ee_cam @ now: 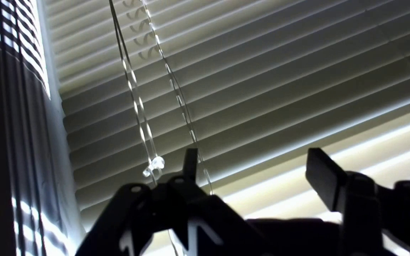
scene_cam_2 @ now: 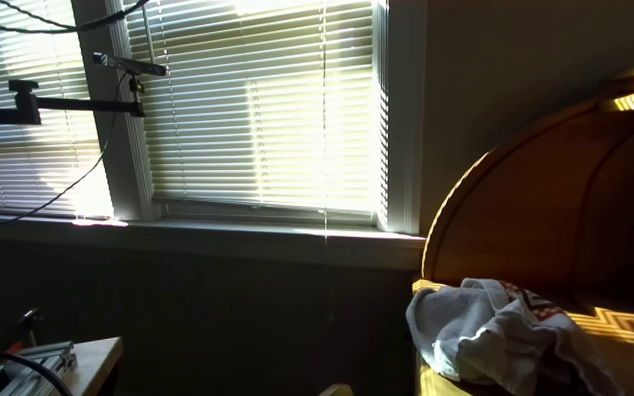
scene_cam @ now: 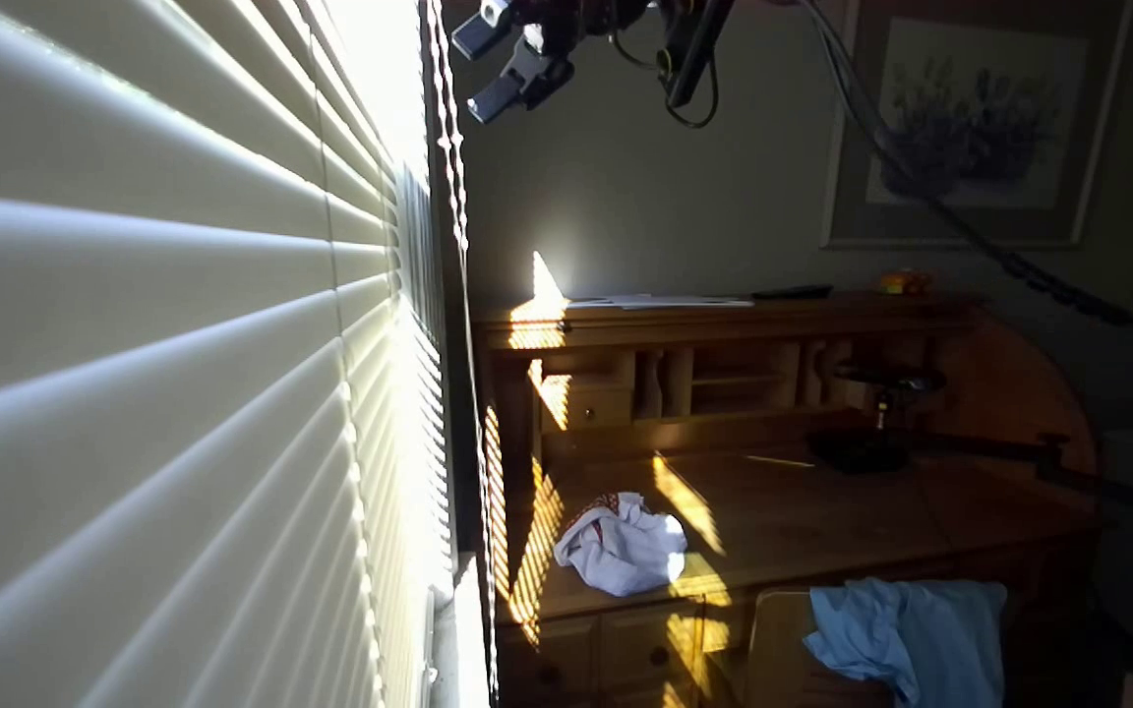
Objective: Close the curtain
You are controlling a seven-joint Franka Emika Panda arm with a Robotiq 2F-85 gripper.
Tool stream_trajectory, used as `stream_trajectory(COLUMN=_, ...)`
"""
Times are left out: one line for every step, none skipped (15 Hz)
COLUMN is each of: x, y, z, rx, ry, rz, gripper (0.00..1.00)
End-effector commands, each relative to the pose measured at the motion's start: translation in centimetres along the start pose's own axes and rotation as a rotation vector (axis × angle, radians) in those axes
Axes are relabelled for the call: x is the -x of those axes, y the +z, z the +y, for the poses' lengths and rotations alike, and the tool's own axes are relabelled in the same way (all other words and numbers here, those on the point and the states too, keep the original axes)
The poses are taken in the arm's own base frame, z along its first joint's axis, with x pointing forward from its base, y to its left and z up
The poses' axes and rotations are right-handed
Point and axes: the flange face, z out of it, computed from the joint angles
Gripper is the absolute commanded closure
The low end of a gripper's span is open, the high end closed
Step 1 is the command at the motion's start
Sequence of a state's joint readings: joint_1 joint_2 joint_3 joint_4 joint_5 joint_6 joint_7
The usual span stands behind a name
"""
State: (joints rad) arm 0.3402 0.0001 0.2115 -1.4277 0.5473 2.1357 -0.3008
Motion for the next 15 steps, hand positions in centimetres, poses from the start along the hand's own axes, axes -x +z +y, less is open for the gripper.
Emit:
stream_trajectory(x=3.9, y=-2.4, z=-2.6, rx=0.12, ry=0.146, rz=-0.045, gripper=0.0)
stream_trajectory(x=4.8, y=-2.9, z=-3.0, rx=0.153, ry=0.179, rz=-0.055, gripper=0.0)
stream_trajectory(x=5.7, y=-3.3, z=-3.4, rx=0.185, ry=0.215, rz=-0.071, gripper=0.0)
stream_trajectory(x=6.6, y=-3.7, z=-3.6, rx=0.213, ry=0.25, rz=-0.093, gripper=0.0)
stream_trajectory(x=7.6, y=-3.9, z=-3.7, rx=0.24, ry=0.286, rz=-0.117, gripper=0.0)
stream_trajectory(x=8.7, y=-3.7, z=-3.5, rx=0.267, ry=0.318, rz=-0.142, gripper=0.0)
stream_trajectory(x=9.7, y=-3.7, z=-3.3, rx=0.292, ry=0.353, rz=-0.166, gripper=0.0)
stream_trajectory(x=10.8, y=-3.5, z=-3.0, rx=0.318, ry=0.39, rz=-0.189, gripper=0.0)
stream_trajectory(x=11.8, y=-3.3, z=-2.6, rx=0.346, ry=0.428, rz=-0.208, gripper=0.0)
stream_trajectory(x=12.8, y=-3.2, z=-2.1, rx=0.373, ry=0.467, rz=-0.224, gripper=0.0)
stream_trajectory(x=13.7, y=-3.0, z=-1.7, rx=0.4, ry=0.507, rz=-0.24, gripper=0.0)
stream_trajectory(x=14.6, y=-2.9, z=-1.1, rx=0.429, ry=0.548, rz=-0.243, gripper=0.0)
stream_trajectory(x=15.2, y=-2.7, z=-0.7, rx=0.454, ry=0.592, rz=-0.251, gripper=0.0)
stream_trajectory(x=13.1, y=-2.2, z=-0.8, rx=0.381, ry=0.524, rz=-0.249, gripper=0.0)
stream_trajectory(x=13.8, y=-2.1, z=-0.4, rx=0.4, ry=0.552, rz=-0.255, gripper=0.0)
